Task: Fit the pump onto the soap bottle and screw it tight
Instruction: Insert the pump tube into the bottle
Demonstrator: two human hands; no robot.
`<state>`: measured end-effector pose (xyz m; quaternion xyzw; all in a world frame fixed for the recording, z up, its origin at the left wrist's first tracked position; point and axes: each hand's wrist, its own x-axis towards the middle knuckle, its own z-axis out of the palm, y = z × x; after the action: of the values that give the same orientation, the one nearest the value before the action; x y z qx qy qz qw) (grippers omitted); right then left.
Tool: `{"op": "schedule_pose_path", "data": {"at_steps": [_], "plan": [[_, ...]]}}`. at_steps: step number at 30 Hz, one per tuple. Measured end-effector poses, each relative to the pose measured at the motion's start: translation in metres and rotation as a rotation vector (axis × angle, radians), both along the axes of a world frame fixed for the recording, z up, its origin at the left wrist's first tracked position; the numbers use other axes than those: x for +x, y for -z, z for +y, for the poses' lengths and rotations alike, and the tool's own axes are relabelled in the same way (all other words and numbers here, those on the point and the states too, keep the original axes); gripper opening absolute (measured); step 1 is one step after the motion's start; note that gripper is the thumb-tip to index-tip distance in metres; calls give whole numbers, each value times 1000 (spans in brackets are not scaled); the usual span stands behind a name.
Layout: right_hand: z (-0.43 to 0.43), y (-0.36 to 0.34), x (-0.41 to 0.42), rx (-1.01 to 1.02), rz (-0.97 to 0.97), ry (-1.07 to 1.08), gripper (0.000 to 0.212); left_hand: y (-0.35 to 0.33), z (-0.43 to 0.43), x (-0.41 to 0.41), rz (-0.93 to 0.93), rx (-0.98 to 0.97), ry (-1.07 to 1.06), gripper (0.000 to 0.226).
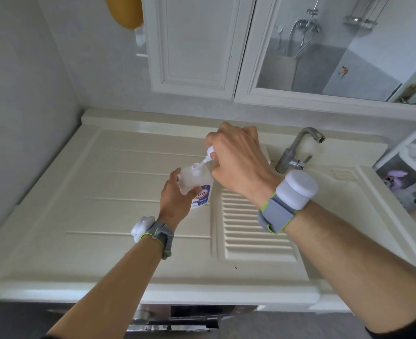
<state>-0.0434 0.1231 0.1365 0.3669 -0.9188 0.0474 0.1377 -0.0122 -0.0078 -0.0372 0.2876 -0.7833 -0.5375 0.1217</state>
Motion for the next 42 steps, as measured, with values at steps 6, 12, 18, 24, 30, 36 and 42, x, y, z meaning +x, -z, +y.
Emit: {"op": "schedule_pose_path", "data": {"at_steps": [6,12,18,24,30,36,42], "plan": [[-4,-5,-5,5,-6,-30,22,0,0,1,7,13,4,77],[4,-20,-7,-50,16,-43,20,-1,0,1,9,24,2,77],[13,-34,-12,-63,59,-36,20,-4,2,2,13,29,-1,76],[12,-23,-15,9,68,-22,22,-5,3,3,17,35,-4,75],[-3,-7,-22,72,26,-32,22,-4,2,4,18,29,-4,75],[-17,7,-25,99,0,-60,14,-3,2,4,24,30,-1,73],[-29,19,-28,134,-57,-59,19,-3,1,4,25,28,-3,72]]}}
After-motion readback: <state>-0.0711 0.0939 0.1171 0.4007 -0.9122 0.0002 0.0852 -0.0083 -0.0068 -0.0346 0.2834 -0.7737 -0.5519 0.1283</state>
